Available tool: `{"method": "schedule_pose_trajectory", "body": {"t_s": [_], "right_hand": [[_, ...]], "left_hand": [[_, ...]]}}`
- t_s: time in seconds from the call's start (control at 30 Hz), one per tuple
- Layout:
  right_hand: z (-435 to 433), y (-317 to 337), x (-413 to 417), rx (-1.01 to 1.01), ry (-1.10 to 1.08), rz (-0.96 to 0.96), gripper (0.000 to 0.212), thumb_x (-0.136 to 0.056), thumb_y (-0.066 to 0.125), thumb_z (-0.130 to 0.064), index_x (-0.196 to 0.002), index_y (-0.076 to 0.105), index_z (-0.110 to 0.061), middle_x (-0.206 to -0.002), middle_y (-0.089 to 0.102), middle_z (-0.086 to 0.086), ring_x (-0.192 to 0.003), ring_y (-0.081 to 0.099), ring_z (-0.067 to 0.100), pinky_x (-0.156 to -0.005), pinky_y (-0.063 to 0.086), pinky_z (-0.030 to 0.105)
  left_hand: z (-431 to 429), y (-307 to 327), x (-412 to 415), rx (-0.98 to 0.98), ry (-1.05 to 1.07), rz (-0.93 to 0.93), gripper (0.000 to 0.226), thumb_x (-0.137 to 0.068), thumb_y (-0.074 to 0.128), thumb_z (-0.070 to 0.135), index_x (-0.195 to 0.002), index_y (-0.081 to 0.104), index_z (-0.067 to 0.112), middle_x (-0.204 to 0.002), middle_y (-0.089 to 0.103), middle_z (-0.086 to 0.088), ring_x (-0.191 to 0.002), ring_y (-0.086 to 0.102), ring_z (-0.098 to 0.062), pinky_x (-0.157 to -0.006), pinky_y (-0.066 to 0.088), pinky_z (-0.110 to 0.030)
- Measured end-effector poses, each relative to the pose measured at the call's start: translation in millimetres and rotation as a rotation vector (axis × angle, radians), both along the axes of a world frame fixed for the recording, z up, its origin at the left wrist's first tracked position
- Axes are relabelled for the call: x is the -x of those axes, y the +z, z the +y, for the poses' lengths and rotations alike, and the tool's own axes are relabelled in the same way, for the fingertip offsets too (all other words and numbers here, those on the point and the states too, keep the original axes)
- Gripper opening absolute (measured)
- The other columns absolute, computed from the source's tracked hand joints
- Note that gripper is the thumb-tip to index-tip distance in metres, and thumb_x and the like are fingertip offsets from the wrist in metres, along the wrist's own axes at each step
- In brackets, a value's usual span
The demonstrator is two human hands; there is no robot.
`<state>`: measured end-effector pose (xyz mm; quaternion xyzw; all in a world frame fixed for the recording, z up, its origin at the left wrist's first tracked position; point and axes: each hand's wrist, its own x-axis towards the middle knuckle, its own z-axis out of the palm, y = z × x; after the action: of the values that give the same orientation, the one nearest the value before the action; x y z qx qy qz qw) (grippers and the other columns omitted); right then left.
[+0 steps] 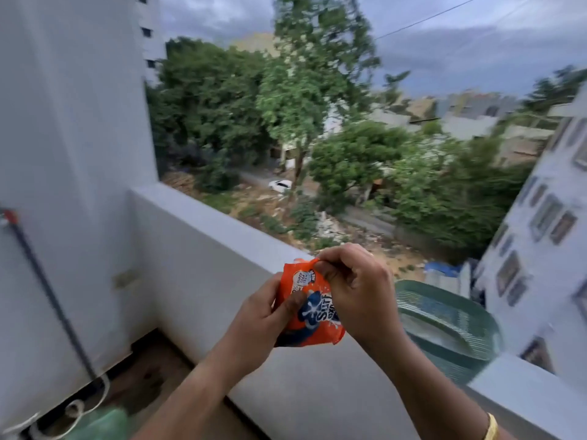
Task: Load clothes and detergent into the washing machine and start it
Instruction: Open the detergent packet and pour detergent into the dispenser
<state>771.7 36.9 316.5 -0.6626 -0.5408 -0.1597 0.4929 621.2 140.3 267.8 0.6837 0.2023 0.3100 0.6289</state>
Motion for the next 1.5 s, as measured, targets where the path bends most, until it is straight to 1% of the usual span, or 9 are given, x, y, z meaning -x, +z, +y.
{"method": "schedule_pose_trajectory", "body": {"t_s": [0.2, 0.33, 0.47, 0.57, 0.73, 1.03, 1.23, 1.37, 1.5], "right_hand": [[-68.7, 26.3, -98.5, -0.061, -0.212, -0.026, 0.015, -0.087, 0.08, 0.001, -0.09, 0.078, -0.014, -0.087, 0.075, -0.007, -0.085, 0.069, 0.006, -0.076, 0.053, 0.019], [-95.8, 35.2, -145.6, -0.058, -0.29, -0.013, 0.013, -0.09, 0.079, -0.002, -0.091, 0.079, -0.015, -0.088, 0.075, -0.008, -0.086, 0.069, 0.006, -0.078, 0.056, 0.023], [-108.0, 34.0, -187.5, -0.027, -0.334, 0.031, 0.01, -0.09, 0.079, -0.004, -0.091, 0.08, -0.014, -0.087, 0.076, -0.01, -0.084, 0.069, 0.001, -0.075, 0.053, 0.017], [-104.9, 16.6, -214.3, 0.056, -0.351, 0.039, 0.009, -0.09, 0.08, -0.004, -0.09, 0.079, -0.013, -0.086, 0.077, -0.005, -0.08, 0.07, 0.009, -0.072, 0.057, 0.027], [-90.9, -29.3, -243.0, 0.214, -0.392, 0.021, 0.009, -0.09, 0.081, -0.006, -0.086, 0.076, -0.013, -0.082, 0.074, -0.001, -0.076, 0.064, 0.016, -0.065, 0.046, 0.032], [-105.9, -96.5, -230.5, 0.441, -0.344, 0.017, 0.006, -0.091, 0.078, -0.016, -0.093, 0.075, -0.02, -0.087, 0.074, 0.001, -0.082, 0.066, 0.027, -0.069, 0.057, 0.048], [-124.5, -90.4, -201.5, 0.559, -0.302, -0.02, 0.006, -0.093, 0.078, -0.022, -0.098, 0.076, -0.025, -0.094, 0.075, -0.003, -0.088, 0.066, 0.027, -0.071, 0.056, 0.046], [-132.6, -86.0, -185.0, 0.741, -0.202, -0.016, 0.007, -0.099, 0.073, -0.031, -0.103, 0.076, -0.027, -0.097, 0.071, -0.007, -0.09, 0.062, 0.018, -0.079, 0.053, 0.041], [-137.1, -84.1, -178.5, 0.864, -0.13, -0.033, 0.012, -0.099, 0.07, -0.04, -0.106, 0.076, -0.032, -0.098, 0.065, -0.014, -0.09, 0.058, 0.009, -0.083, 0.051, 0.033]], "left_hand": [[-31.4, 28.2, -125.8, -0.176, -0.134, -0.003, 0.038, -0.096, 0.075, 0.051, -0.126, 0.074, 0.028, -0.116, 0.085, 0.006, -0.108, 0.084, -0.017, -0.088, 0.072, -0.044], [-40.6, 33.3, -191.8, -0.379, -0.09, -0.007, 0.017, -0.102, 0.083, 0.03, -0.115, 0.076, 0.021, -0.11, 0.082, 0.004, -0.102, 0.081, -0.016, -0.086, 0.071, -0.045], [-45.6, 37.7, -245.6, -0.479, -0.119, 0.019, 0.022, -0.098, 0.084, 0.016, -0.113, 0.077, 0.031, -0.104, 0.083, 0.01, -0.093, 0.079, -0.001, -0.081, 0.066, -0.024], [-43.3, 28.3, -272.7, -0.579, -0.134, 0.108, 0.031, -0.095, 0.085, 0.012, -0.099, 0.069, 0.038, -0.096, 0.079, 0.012, -0.083, 0.071, 0.005, -0.07, 0.055, -0.01], [-38.1, -9.3, -293.9, -0.645, -0.081, 0.312, 0.033, -0.084, 0.087, 0.024, -0.09, 0.057, 0.036, -0.095, 0.076, 0.007, -0.092, 0.074, -0.02, -0.084, 0.066, -0.048], [-35.8, -40.6, -271.7, -0.844, -0.187, 0.421, 0.015, -0.096, 0.076, 0.021, -0.102, 0.064, 0.029, -0.1, 0.073, 0.01, -0.097, 0.071, -0.019, -0.084, 0.061, -0.047], [-44.5, -36.3, -246.1, -0.925, -0.227, 0.484, 0.023, -0.096, 0.06, 0.015, -0.11, 0.073, 0.027, -0.109, 0.08, 0.008, -0.105, 0.073, -0.021, -0.098, 0.052, -0.037], [-50.3, -37.9, -222.4, -1.007, -0.274, 0.636, 0.047, -0.095, 0.048, 0.002, -0.123, 0.07, 0.032, -0.127, 0.076, 0.013, -0.126, 0.067, -0.012, -0.131, 0.022, -0.046], [-53.1, -43.7, -202.5, -1.056, -0.326, 0.632, 0.047, -0.101, 0.047, 0.006, -0.133, 0.067, 0.034, -0.138, 0.07, 0.013, -0.138, 0.059, -0.012, -0.136, 0.02, -0.051]]}}
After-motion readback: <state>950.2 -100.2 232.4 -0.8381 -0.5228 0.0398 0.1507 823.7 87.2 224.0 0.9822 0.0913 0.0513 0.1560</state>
